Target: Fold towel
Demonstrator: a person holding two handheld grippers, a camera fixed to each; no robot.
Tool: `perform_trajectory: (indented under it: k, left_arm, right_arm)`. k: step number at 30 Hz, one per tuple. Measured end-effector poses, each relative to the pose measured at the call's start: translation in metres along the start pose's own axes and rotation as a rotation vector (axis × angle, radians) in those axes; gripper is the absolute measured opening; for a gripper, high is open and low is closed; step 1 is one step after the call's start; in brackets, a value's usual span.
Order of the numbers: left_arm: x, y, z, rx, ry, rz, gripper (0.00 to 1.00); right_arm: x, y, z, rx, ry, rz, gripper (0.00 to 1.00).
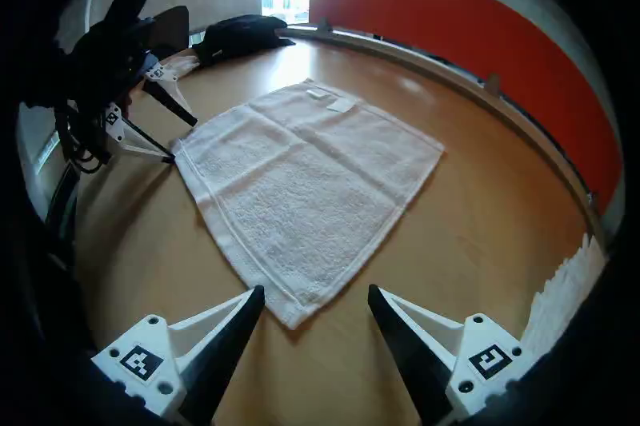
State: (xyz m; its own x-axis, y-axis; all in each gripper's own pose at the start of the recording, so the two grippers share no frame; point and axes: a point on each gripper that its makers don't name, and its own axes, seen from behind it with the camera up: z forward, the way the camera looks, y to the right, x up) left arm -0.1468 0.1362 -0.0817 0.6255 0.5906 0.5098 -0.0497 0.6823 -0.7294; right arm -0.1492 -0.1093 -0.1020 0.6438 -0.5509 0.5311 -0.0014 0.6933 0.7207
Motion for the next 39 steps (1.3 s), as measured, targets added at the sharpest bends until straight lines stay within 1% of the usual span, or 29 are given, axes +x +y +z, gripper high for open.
perform_trajectory:
  k: [8, 12, 17, 20, 23, 33, 36, 39]
  left_arm:
    - [-0.0025, -0.0008, 0.0000, -0.006, 0.002, -0.037, 0.96]
    - [-0.0020, -0.0006, -0.0002, -0.007, 0.007, -0.031, 0.96]
    - [-0.0025, -0.0005, -0.0007, -0.011, 0.010, -0.028, 0.96]
    - [-0.0025, -0.0002, -0.0011, -0.014, 0.011, -0.028, 0.96]
    - [-0.0022, -0.0002, -0.0016, -0.015, 0.012, -0.025, 0.96]
    - [-0.0025, -0.0002, -0.0019, -0.019, 0.011, -0.021, 0.96]
    - [-0.0025, 0.0000, -0.0017, -0.019, 0.010, -0.021, 0.96]
    - [-0.0025, 0.0002, -0.0015, -0.018, 0.010, -0.023, 0.96]
  right_arm:
    - [-0.0032, -0.0029, 0.0013, 0.010, -0.005, -0.010, 0.99]
    - [-0.0034, -0.0041, 0.0026, 0.018, -0.007, -0.010, 0.96]
    - [-0.0038, -0.0051, 0.0045, 0.034, -0.012, 0.001, 0.90]
    - [-0.0040, -0.0061, 0.0051, 0.039, -0.014, -0.008, 0.88]
    - [-0.0033, -0.0056, 0.0054, 0.043, -0.018, -0.007, 0.88]
    - [-0.0020, -0.0068, 0.0053, 0.061, -0.020, -0.035, 0.86]
    - [-0.0019, -0.0074, 0.0062, 0.067, -0.023, -0.038, 0.83]
    - [-0.0018, -0.0090, 0.0068, 0.072, -0.024, -0.041, 0.75]
